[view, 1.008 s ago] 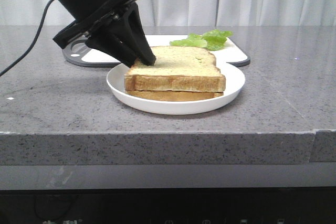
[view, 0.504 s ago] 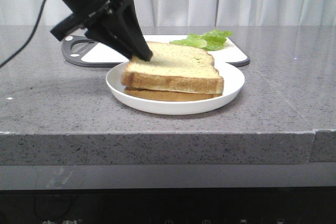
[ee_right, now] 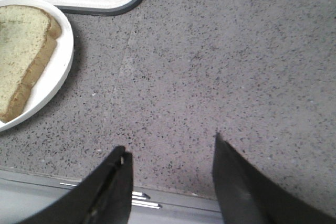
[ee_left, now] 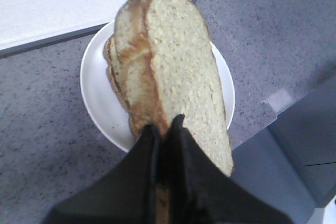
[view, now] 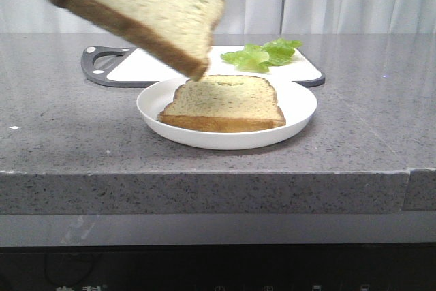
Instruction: Left arm grabs bread, right arm adds lettuce
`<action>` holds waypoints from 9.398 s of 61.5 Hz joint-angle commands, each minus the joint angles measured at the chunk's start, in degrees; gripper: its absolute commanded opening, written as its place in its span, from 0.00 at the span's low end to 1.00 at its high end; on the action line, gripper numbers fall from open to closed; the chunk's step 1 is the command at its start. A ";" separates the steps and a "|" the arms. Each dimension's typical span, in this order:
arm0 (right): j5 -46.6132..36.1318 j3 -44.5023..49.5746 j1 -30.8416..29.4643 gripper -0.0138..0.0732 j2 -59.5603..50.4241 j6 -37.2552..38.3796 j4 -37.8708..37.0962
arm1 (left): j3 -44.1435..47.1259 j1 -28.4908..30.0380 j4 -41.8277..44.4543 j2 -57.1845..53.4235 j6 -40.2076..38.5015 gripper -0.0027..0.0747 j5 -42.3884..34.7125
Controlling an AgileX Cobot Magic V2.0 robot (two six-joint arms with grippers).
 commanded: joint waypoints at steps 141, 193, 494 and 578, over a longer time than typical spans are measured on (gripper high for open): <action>3.58 -62.78 -0.37 0.02 68.60 -26.25 54.25 | 14.97 9.05 9.73 -23.77 -8.55 0.01 -4.95; 17.57 -18.38 4.34 0.02 36.62 -51.43 82.44 | 14.97 9.05 9.73 -23.77 -8.55 0.01 -3.85; 17.63 -9.41 7.60 0.03 -11.34 2.74 -6.48 | 26.51 9.04 30.87 -36.22 -17.45 0.01 -6.07; 17.69 -9.41 7.60 0.02 -11.34 2.74 -6.43 | 66.21 23.72 22.23 -71.51 -17.45 0.01 -47.70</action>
